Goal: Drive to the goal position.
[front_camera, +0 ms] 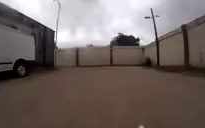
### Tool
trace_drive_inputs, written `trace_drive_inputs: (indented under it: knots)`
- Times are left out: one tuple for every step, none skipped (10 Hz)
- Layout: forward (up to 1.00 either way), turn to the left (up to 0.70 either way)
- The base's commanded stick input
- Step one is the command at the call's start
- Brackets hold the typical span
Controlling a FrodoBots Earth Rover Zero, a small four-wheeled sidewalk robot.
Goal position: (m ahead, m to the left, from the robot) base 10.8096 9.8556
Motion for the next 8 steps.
trace_drive_inputs:
  knots:
    - [0.30,0.00]
    - [0.30,0.00]
    - [0.30,0.00]
    - [0.30,0.00]
    - [0.30,0.00]
    - [0.30,0.00]
    - [0.30,0.00]
    - [0.30,0.00]
